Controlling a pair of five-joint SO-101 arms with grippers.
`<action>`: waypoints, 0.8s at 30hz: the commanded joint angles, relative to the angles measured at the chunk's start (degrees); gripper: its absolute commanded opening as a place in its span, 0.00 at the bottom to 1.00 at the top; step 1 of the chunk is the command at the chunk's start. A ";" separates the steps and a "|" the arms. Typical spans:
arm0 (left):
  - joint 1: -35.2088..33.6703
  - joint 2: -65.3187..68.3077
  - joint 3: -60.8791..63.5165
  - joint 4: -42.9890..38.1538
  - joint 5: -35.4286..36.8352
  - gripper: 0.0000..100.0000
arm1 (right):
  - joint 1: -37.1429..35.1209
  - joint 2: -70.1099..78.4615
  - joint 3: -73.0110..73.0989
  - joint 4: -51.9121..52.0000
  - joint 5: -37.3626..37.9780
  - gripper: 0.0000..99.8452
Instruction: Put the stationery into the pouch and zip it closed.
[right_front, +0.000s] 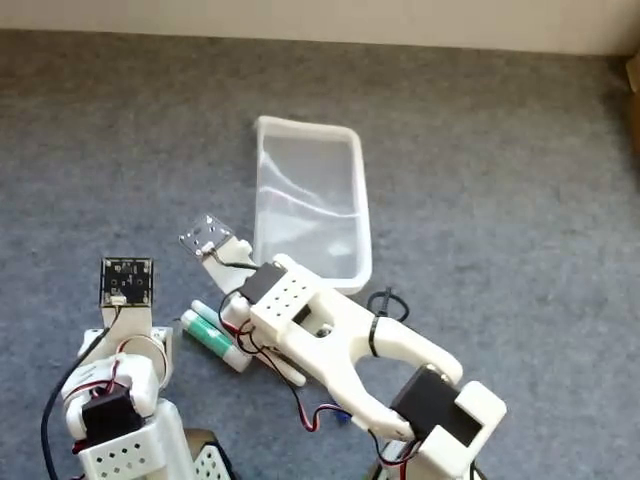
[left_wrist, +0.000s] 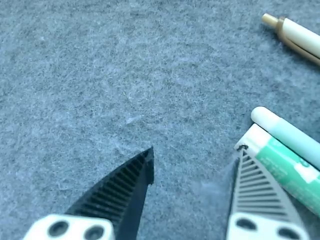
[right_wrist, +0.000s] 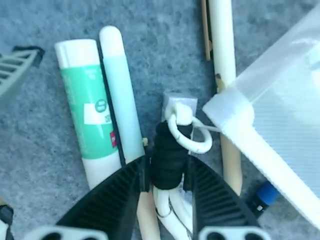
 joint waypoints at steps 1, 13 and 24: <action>-0.13 -0.40 -0.22 -0.97 0.53 0.25 | 0.66 -0.48 -2.42 -0.84 -0.44 0.10; -0.13 -0.40 -0.22 -0.97 0.53 0.25 | 1.54 0.04 -5.67 1.63 -0.44 0.10; -0.13 -0.40 -0.22 -0.97 0.53 0.25 | 1.89 -0.31 -5.76 1.71 -0.09 0.02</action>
